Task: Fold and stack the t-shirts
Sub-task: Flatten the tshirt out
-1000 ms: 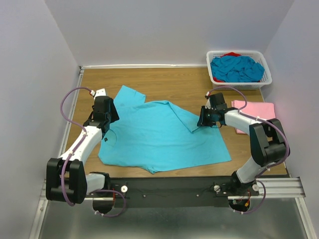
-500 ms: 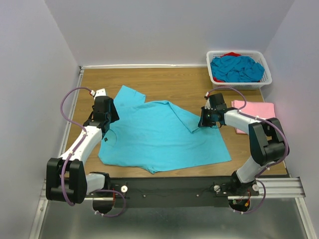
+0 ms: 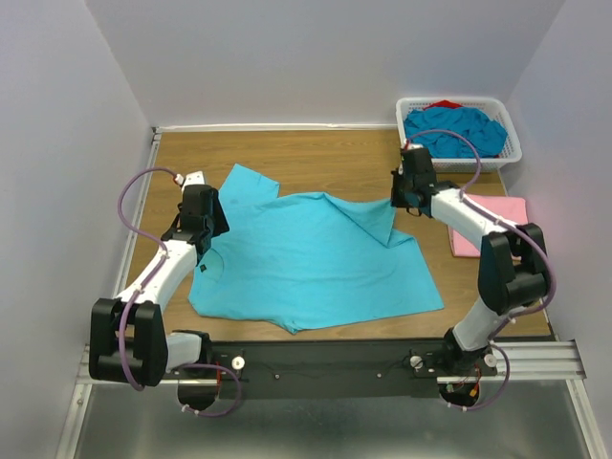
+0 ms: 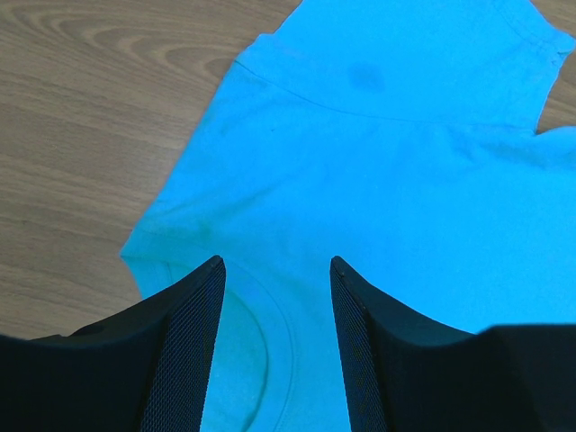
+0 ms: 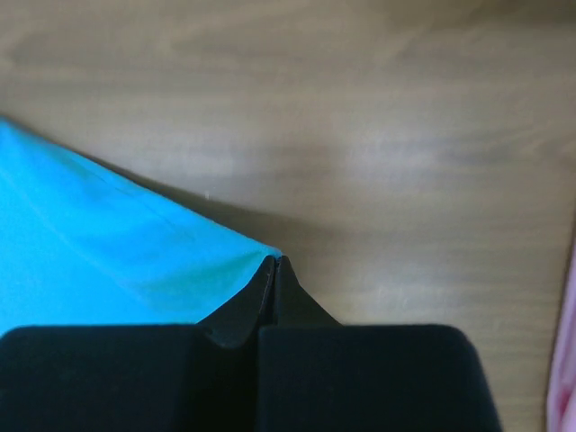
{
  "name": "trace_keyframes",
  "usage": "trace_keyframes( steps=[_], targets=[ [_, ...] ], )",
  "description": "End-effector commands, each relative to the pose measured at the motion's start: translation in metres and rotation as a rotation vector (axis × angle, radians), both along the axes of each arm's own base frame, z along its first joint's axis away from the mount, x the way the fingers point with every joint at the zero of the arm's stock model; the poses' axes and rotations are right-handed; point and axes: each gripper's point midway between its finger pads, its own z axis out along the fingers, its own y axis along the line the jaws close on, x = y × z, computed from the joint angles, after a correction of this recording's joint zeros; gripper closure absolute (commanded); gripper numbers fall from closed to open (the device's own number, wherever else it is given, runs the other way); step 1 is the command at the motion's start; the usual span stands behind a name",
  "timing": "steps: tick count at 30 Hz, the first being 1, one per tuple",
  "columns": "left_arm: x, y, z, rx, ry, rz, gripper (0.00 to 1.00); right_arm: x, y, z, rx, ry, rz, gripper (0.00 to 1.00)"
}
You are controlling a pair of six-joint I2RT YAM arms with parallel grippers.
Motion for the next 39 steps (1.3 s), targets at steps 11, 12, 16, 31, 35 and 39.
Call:
trace_keyframes(
  steps=[11, 12, 16, 31, 35, 39],
  targets=[
    [0.004, 0.009, 0.003, 0.024, 0.003, 0.045, 0.42, 0.11, -0.044, 0.016, -0.346, -0.174, -0.116, 0.99],
    [0.004, 0.009, 0.002, 0.025, 0.007, 0.045, 0.42, 0.113, -0.045, 0.008, -0.358, -0.164, -0.116, 0.99],
    [0.003, 0.009, 0.0, 0.026, 0.015, 0.047, 0.42, 0.131, -0.049, 0.005, -0.406, -0.176, -0.118, 0.98],
    [0.029, 0.017, 0.007, 0.015, 0.013, 0.103, 0.41, 0.15, -0.033, 0.02, -0.348, -0.225, -0.071, 0.67],
    [0.065, 0.012, 0.016, 0.01, 0.013, 0.093, 0.42, 0.133, -0.013, 0.038, -0.185, -0.243, -0.064, 0.62],
    [0.105, 0.002, 0.02, -0.014, 0.018, 0.062, 0.46, 0.108, 0.018, 0.033, 0.019, -0.193, 0.0, 0.62]
  ],
)
